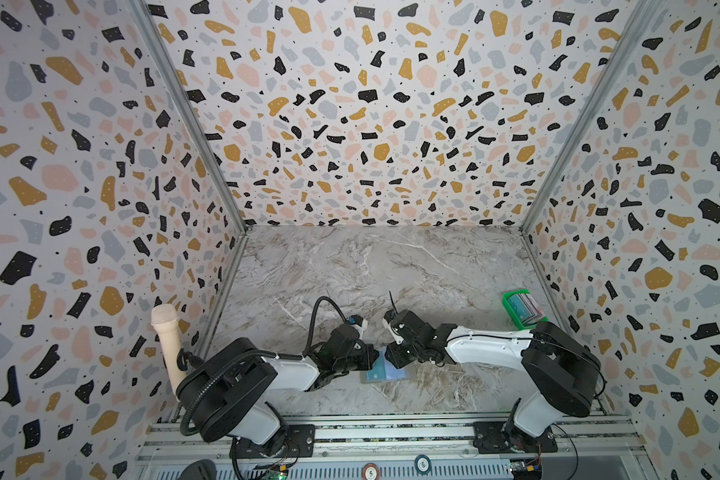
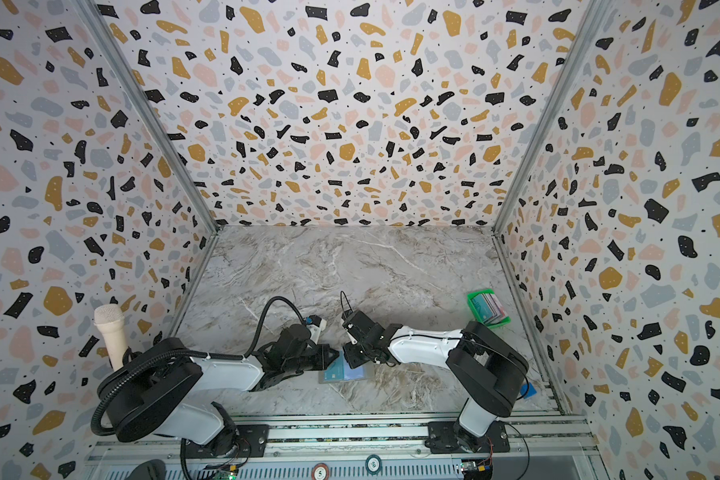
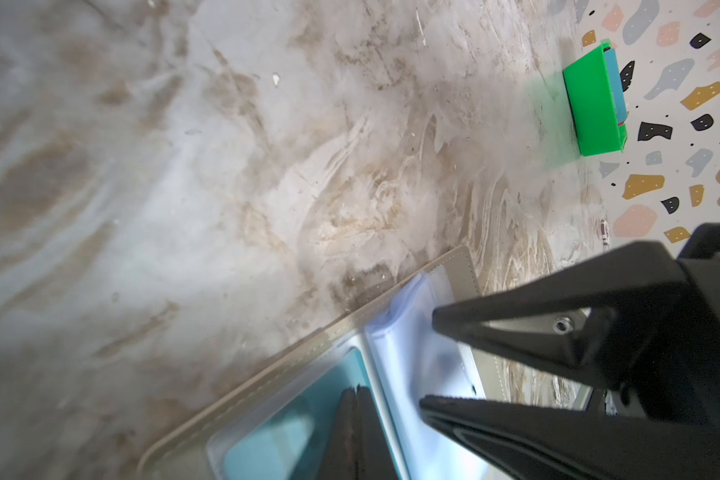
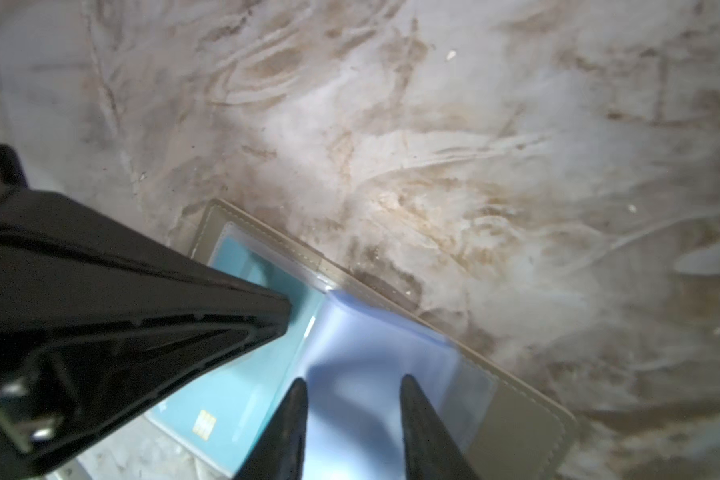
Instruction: Put the credit cards into the card holder
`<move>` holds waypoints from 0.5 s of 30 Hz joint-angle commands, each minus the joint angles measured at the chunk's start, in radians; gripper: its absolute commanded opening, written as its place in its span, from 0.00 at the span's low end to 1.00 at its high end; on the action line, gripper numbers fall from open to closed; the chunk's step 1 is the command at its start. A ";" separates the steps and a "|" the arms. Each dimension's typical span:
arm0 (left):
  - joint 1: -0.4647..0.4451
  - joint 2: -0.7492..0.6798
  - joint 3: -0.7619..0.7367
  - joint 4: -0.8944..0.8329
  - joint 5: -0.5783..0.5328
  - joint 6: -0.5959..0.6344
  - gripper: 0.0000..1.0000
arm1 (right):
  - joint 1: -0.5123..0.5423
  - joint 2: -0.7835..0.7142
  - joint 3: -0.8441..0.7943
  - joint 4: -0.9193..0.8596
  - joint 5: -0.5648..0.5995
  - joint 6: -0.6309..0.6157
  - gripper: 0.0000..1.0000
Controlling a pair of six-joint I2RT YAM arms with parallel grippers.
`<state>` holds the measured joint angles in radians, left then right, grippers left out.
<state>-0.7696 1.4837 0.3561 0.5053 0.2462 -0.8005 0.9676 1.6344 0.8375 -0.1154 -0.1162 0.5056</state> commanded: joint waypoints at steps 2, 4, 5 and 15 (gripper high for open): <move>-0.003 0.026 -0.017 -0.034 0.000 0.001 0.00 | 0.012 0.025 -0.002 -0.045 0.026 0.012 0.26; -0.002 0.022 -0.019 -0.034 0.001 0.001 0.00 | 0.016 0.028 -0.002 -0.056 0.055 0.009 0.19; -0.003 0.020 -0.017 -0.035 0.001 0.000 0.00 | 0.016 0.025 -0.003 -0.057 0.062 0.007 0.18; -0.002 -0.126 -0.001 -0.114 -0.015 -0.005 0.00 | 0.031 -0.063 0.062 -0.157 0.190 -0.044 0.36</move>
<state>-0.7700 1.3964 0.3534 0.4374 0.2474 -0.8074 0.9985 1.6115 0.8497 -0.1917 -0.0017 0.4877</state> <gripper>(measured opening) 0.046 0.357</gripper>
